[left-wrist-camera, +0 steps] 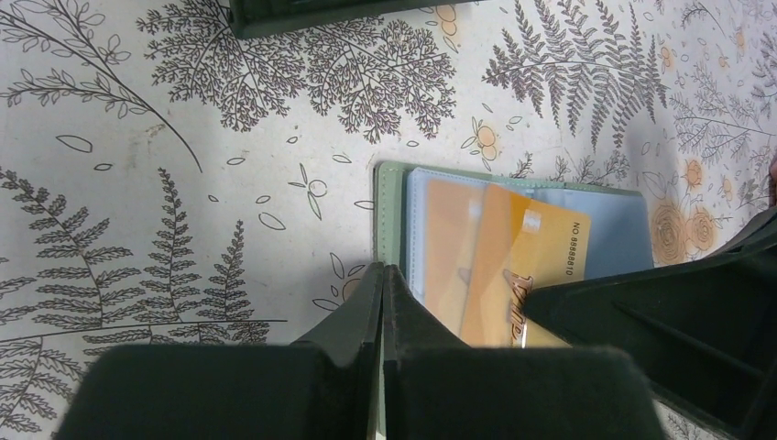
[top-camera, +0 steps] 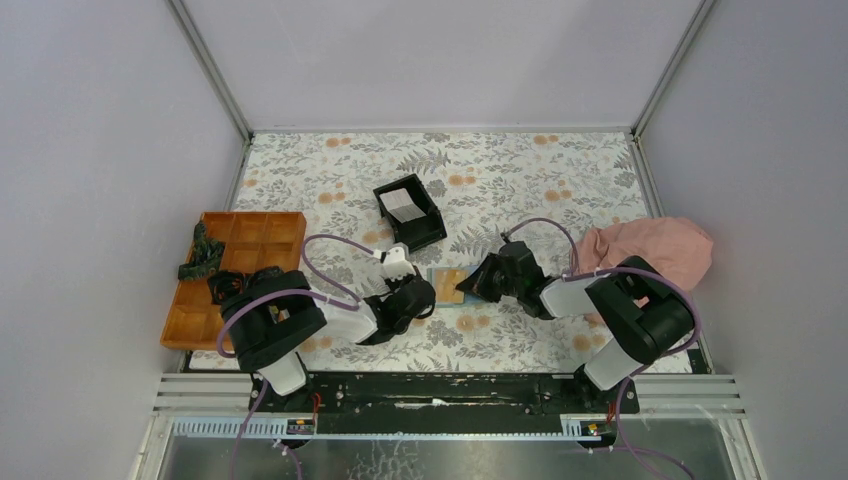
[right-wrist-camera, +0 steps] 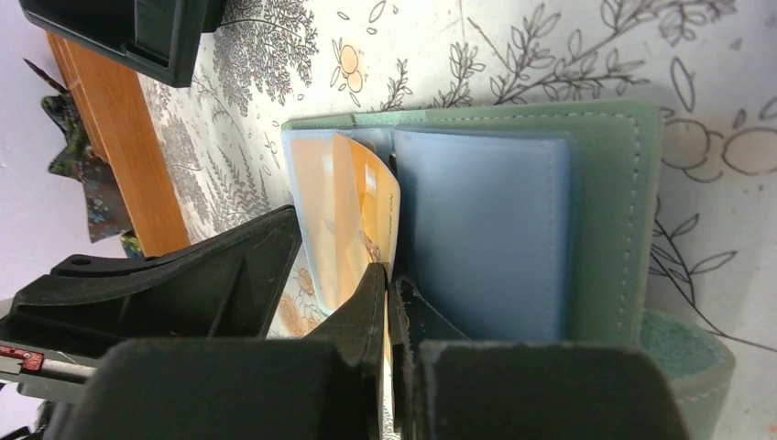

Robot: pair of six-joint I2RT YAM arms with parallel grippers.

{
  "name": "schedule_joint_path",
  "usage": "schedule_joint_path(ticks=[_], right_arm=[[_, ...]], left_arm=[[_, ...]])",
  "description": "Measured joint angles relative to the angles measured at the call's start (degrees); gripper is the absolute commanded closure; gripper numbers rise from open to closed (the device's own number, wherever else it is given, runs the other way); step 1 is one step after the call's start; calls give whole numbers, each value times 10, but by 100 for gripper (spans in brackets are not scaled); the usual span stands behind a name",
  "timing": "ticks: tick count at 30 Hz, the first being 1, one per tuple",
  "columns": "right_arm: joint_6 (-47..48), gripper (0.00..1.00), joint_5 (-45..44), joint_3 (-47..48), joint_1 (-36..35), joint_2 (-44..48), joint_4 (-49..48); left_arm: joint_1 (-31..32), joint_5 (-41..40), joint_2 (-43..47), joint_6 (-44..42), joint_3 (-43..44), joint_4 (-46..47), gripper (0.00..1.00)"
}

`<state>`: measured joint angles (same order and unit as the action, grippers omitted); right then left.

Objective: Put the credit cards into the card holder
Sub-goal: Insert the credit card into the card holder.

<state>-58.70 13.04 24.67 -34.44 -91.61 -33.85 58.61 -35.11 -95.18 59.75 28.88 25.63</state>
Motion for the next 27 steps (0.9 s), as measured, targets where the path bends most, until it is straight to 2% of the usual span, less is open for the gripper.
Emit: schedule_joint_path(ticks=[4,8,12,27], right_arm=[[36,86,8,18,0,-1,27],[73,64,23,39,3,-6,54],[104,50,44,58,3,-5,75],[180,47,15,103,-1,30,212]], left_arm=[[3,-7,-2,0,6,-9,99],[6,-13,-7,-2,15,-24,99],[8,-18,-10,-3,22,-37,99],[15,3,-19,-1,36,-31,99]])
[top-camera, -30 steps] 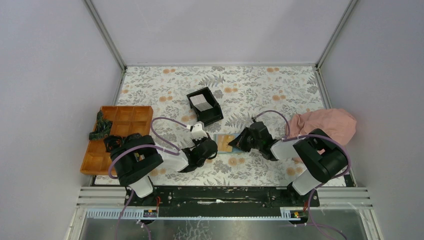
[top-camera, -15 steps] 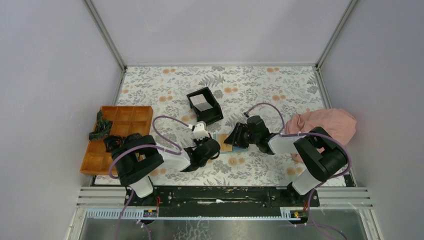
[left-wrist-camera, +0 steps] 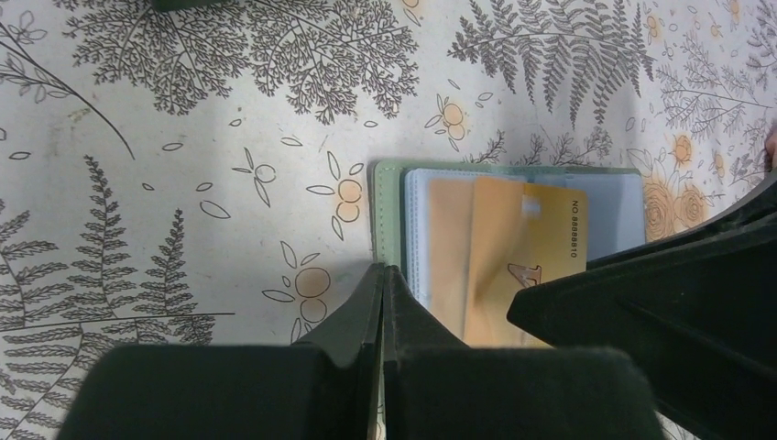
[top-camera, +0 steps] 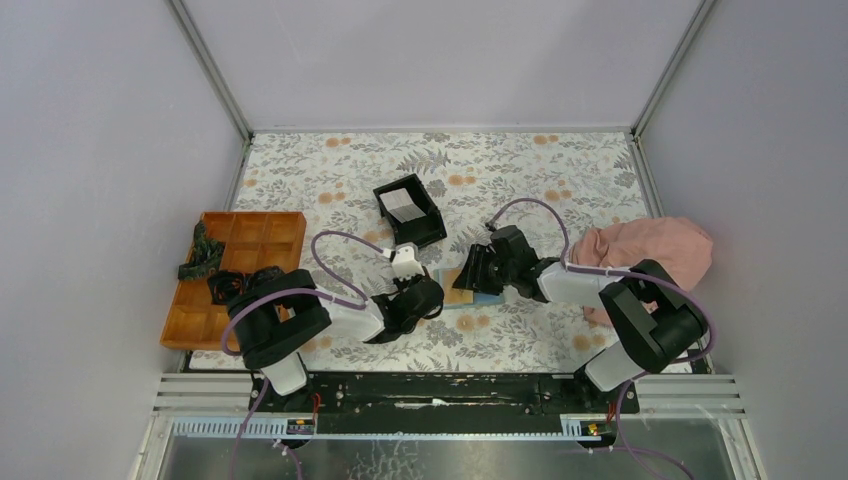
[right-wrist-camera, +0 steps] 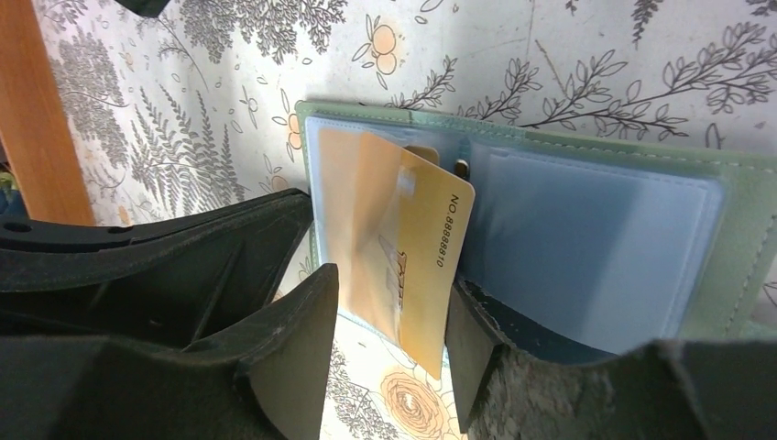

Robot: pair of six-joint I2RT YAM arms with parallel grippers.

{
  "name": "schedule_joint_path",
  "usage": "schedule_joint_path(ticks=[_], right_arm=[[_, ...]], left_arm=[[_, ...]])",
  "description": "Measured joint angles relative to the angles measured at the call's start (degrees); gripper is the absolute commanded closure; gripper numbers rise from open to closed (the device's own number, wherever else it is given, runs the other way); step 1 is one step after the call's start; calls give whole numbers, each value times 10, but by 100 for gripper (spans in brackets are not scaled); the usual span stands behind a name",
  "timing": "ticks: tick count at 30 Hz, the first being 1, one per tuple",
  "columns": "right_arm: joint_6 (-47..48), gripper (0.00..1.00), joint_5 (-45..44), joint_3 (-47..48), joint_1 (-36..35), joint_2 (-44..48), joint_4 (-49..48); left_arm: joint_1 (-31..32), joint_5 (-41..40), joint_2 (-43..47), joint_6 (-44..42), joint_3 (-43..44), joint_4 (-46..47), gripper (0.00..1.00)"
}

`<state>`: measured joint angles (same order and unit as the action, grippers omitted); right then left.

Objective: Put the credit cards into the card holder
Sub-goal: Insert the credit card into the card holder.

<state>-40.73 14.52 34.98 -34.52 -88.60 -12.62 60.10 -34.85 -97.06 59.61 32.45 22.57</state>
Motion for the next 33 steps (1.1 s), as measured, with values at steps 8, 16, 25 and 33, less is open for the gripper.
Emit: schedule_joint_path(ticks=[8,16,25,33], right_arm=[[20,47,-35,7,-1,21,51],[37,47,-65,7,-3,49,105],[55,49,-81,15,-3,56,137],[60,56,-82,16,-3,56,140]], left_arm=[[4,19,0,3,0,8,100],[9,37,-1,5,0,16,100],[9,37,-1,5,0,16,100],[9,36,-2,5,2,13,100]])
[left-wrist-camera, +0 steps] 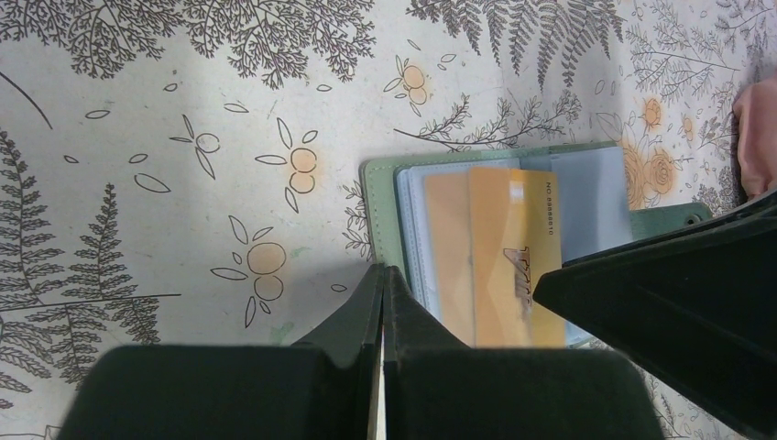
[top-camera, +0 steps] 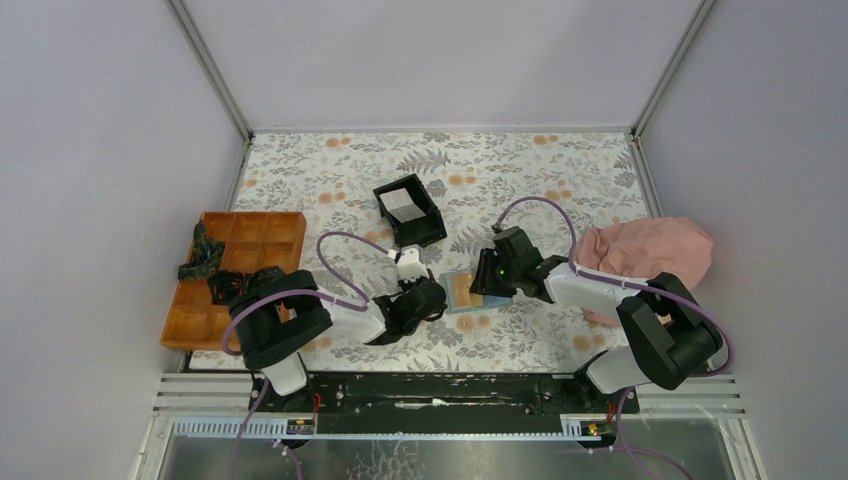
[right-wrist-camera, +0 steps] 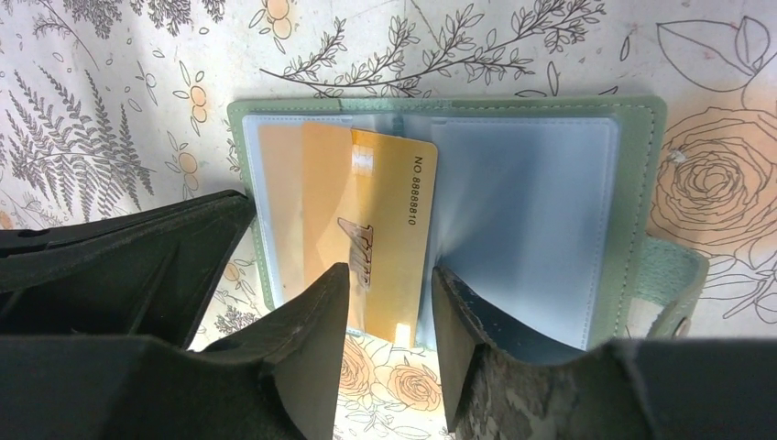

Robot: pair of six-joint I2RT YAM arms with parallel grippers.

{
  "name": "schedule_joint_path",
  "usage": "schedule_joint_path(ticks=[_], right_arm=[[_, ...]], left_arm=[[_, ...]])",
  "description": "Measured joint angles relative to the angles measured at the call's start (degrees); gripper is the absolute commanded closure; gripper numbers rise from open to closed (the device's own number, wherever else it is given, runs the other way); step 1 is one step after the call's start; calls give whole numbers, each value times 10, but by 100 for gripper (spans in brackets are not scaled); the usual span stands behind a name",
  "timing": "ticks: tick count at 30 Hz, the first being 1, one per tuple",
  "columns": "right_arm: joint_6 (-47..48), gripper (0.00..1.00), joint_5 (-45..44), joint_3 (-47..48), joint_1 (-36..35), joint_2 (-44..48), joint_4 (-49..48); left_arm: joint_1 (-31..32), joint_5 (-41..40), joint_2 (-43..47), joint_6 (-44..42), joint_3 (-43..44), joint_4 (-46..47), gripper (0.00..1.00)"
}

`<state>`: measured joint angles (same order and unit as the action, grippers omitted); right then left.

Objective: Put the credit cards into the card holder
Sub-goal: Insert the credit card into the card holder.

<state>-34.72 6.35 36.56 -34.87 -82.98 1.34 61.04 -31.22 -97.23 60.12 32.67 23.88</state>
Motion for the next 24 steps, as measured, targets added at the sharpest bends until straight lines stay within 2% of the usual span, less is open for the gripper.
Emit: schedule_joint_path(ticks=[7,24], right_arm=[[0,60,-9,0,0,0,-6],[-5,60,23,2,0,-21,-42]], left_arm=[[0,0,0,0,0,0,100],[0,2,-5,0,10,-6,100]])
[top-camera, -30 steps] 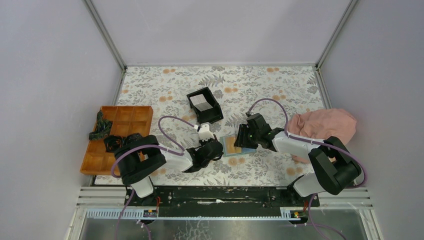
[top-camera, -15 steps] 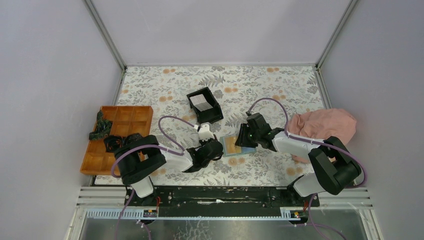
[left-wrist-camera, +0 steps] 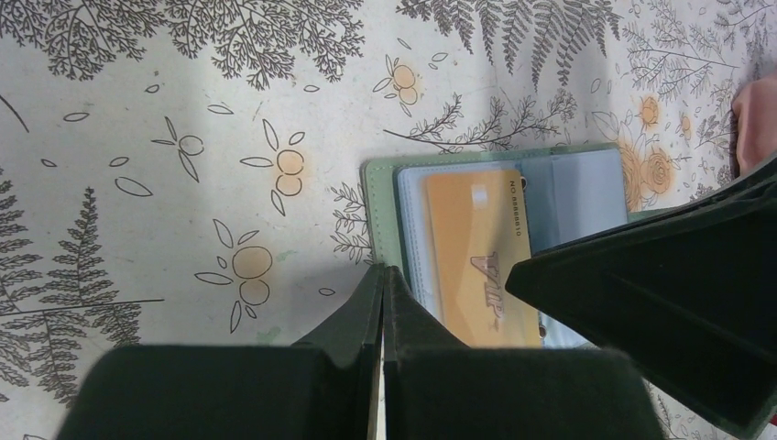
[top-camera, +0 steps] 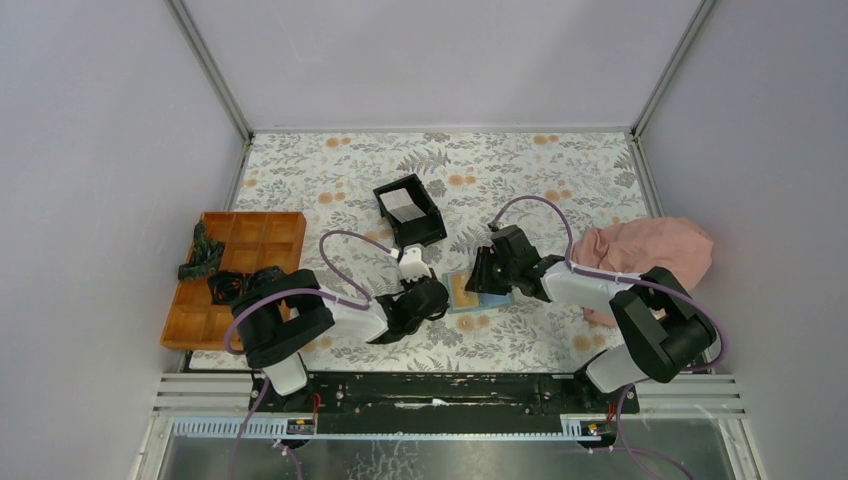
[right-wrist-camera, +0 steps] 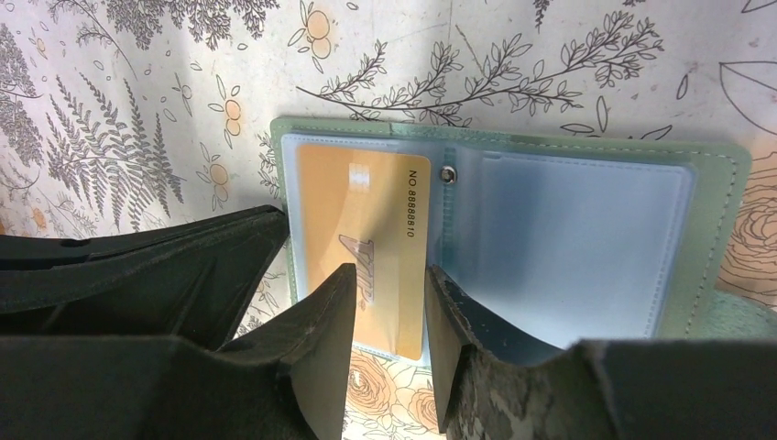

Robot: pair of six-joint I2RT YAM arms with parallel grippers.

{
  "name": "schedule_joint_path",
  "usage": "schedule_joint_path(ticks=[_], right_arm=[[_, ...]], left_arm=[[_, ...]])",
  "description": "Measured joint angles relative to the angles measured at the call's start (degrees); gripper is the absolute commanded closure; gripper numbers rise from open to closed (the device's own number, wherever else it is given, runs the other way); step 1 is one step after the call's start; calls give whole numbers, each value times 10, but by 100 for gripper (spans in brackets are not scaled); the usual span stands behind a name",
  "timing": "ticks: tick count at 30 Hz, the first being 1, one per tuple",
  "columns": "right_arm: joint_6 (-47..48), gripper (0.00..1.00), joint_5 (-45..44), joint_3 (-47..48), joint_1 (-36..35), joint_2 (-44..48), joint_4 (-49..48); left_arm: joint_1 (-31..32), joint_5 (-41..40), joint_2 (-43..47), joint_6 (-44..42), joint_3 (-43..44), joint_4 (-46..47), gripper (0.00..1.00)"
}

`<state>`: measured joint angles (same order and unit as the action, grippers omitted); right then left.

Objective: Put the credit cards into the card holder
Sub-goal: Insert the credit card into the card holder.

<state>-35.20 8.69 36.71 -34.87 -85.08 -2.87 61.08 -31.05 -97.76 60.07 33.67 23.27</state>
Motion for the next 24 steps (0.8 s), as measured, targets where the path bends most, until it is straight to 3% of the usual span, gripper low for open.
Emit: schedule_joint_path(ticks=[16,24], right_arm=[[-3,59,9,11,-2,-14,-4],[-4,50,7,20,-10,-12,1]], left_arm=[[0,0,-4,-4,14,-20,100],[0,0,-5,-5,16,-22,100]])
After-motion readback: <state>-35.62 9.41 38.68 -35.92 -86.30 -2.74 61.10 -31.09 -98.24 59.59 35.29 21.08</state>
